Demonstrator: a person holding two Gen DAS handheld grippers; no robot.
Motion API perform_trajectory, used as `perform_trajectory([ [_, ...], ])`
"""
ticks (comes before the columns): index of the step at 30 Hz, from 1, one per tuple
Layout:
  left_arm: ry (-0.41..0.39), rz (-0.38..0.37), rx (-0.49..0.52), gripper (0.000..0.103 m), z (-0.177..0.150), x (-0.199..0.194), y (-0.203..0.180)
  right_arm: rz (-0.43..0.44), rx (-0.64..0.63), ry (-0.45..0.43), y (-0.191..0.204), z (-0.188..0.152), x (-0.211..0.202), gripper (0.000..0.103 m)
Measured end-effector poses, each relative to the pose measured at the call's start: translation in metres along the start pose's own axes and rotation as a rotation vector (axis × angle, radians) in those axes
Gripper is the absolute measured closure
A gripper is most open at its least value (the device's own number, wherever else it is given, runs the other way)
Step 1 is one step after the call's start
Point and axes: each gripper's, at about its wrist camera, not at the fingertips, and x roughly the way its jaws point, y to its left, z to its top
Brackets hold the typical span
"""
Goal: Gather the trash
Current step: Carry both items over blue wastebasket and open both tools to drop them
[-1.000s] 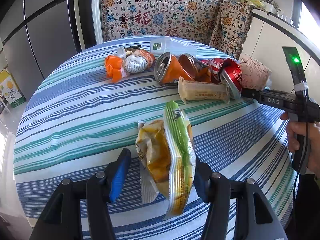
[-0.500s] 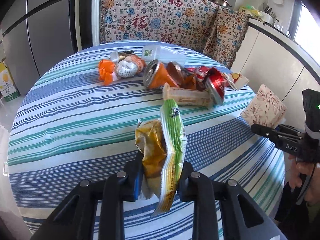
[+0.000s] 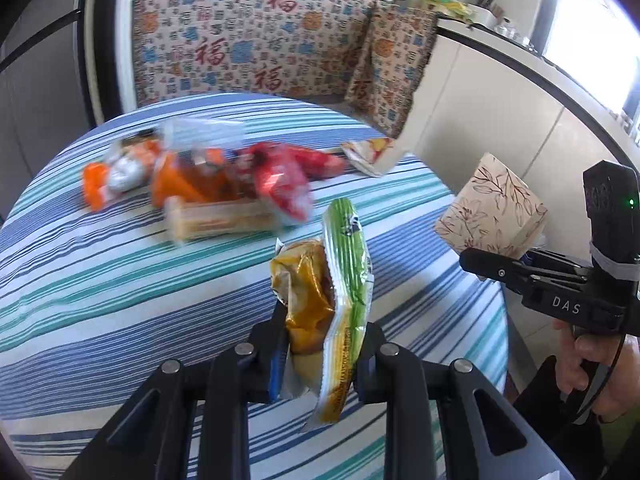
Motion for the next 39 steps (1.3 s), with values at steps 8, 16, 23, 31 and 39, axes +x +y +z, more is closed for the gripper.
perform_trajectory([
  [8, 0.014, -0.132, 0.144, 0.077, 0.034, 0.028, -0.108, -0.134, 0.083, -0.031, -0.083, -0.001, -0.057, 0.068],
  [16, 0.088, -0.265, 0.205, 0.077, 0.051, 0.085, -0.209, -0.295, 0.245, 0.035, -0.198, -0.013, -0.092, 0.068],
  [23, 0.141, -0.288, 0.256, 0.077, 0.053, 0.152, -0.269, -0.322, 0.349, 0.081, -0.264, -0.021, -0.094, 0.068],
  [31, 0.216, -0.266, 0.295, 0.077, 0.046, 0.217, -0.295, -0.301, 0.416, 0.136, -0.306, -0.031, -0.074, 0.068],
  [39, 0.232, -0.219, 0.320, 0.056, 0.028, 0.257, -0.313, -0.275, 0.452, 0.149, -0.328, -0.034, -0.060, 0.058],
])
